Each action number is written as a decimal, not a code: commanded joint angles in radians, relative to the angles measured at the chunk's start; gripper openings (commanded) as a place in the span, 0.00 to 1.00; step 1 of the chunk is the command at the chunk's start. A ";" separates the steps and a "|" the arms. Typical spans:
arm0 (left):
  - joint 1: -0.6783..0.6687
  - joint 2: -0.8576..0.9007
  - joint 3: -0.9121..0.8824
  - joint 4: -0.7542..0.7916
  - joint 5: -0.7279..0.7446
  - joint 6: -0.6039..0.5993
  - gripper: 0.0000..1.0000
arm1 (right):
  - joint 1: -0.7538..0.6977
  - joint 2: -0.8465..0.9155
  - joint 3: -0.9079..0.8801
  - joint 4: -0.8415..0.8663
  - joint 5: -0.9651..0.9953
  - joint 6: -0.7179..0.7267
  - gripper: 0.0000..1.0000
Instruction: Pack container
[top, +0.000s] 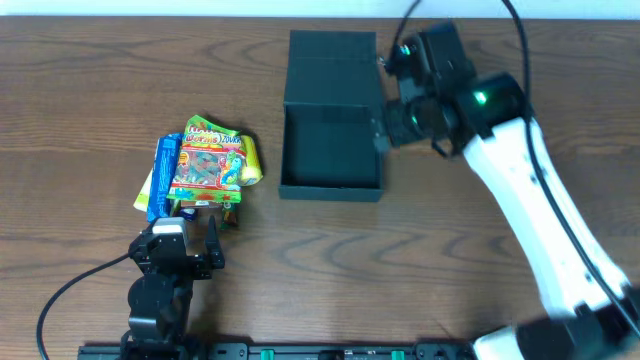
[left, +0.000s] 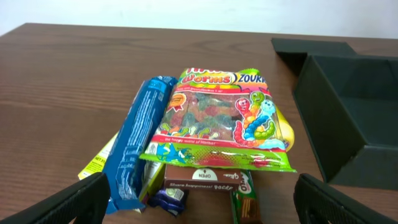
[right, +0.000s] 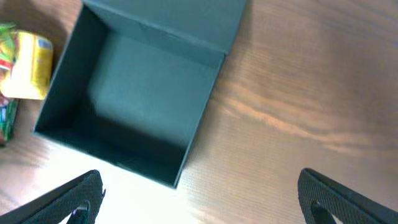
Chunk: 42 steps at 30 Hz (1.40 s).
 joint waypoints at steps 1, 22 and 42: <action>0.003 -0.005 -0.017 -0.021 -0.020 -0.014 0.96 | 0.013 -0.073 -0.193 0.063 -0.023 -0.016 0.99; 0.003 -0.005 -0.008 0.103 0.444 -0.447 0.95 | 0.064 -0.153 -0.401 0.068 -0.099 -0.035 0.99; 0.003 1.084 0.756 -0.115 0.181 -0.032 0.95 | -0.139 -0.153 -0.401 0.428 -0.092 -0.050 0.99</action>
